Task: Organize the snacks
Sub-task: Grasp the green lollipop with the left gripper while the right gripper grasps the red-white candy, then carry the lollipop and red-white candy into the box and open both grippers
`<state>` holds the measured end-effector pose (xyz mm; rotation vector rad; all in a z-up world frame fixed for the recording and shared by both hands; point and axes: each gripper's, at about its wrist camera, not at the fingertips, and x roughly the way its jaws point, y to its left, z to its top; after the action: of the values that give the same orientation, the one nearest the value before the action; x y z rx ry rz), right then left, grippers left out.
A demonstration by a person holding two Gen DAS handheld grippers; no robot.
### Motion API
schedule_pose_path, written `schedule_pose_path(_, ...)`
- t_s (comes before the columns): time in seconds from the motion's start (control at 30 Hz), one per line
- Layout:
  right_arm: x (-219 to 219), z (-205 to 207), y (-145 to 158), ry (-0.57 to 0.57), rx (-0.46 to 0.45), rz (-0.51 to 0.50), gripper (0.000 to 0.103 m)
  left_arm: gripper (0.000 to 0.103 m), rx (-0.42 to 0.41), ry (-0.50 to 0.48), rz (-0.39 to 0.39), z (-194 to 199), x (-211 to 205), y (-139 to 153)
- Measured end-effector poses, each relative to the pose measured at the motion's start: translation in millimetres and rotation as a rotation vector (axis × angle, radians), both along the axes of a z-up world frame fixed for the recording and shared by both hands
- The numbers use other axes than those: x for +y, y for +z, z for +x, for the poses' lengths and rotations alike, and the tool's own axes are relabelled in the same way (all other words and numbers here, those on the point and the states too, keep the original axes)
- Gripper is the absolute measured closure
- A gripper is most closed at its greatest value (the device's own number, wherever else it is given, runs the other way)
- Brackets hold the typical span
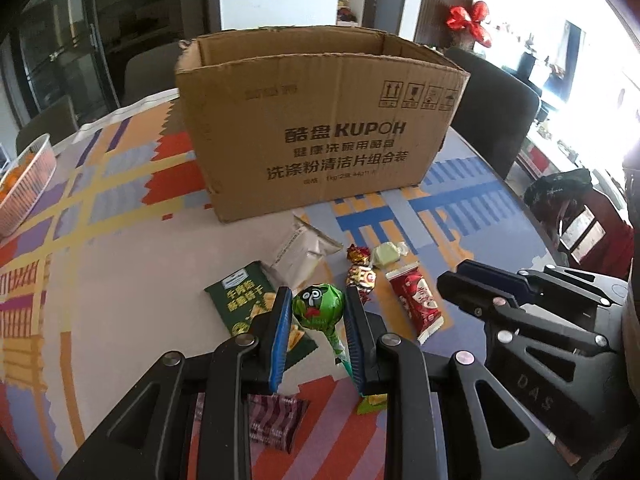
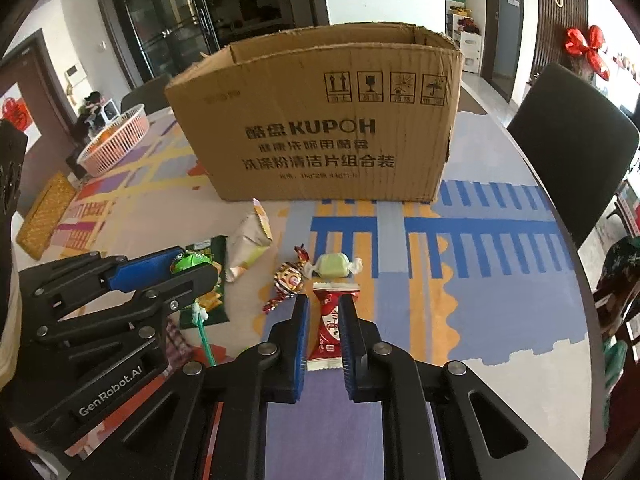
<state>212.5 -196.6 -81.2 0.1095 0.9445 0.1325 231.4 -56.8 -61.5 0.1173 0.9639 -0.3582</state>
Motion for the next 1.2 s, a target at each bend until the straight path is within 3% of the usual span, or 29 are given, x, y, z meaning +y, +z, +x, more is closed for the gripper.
schedule_pose_path(0.03, 0.2, 1.2, -0.9, -0.012, 0.003, 0.003, 0.085, 0.077, 0.007, 0.008, 0.004, -1.8, 1.2, -1.0)
schedule_pose_path(0.13, -1.1, 4.6, -8.8, -0.012, 0.038, 0.005, 0.065, 0.077, 0.029, 0.030, 0.006, -5.6, 3.5, -7.0)
schedule_pose_path(0.6, 13.1, 33.2, -47.9, 0.057, 0.146, -0.076, 0.065, 0.077, 0.113, 0.049, 0.027, 6.8, -0.2, -39.1)
schedule_pose_path(0.8, 13.2, 37.4, -53.5, 0.058, 0.165, -0.056, 0.079, 0.077, 0.116, 0.059, 0.027, 11.9, 0.6, -40.1)
schedule_pose_path(1.2, 4.5, 23.6, -29.7, 0.029, 0.109, -0.028, 0.080, 0.077, 0.056, 0.065, 0.010, 1.8, 2.5, -14.1)
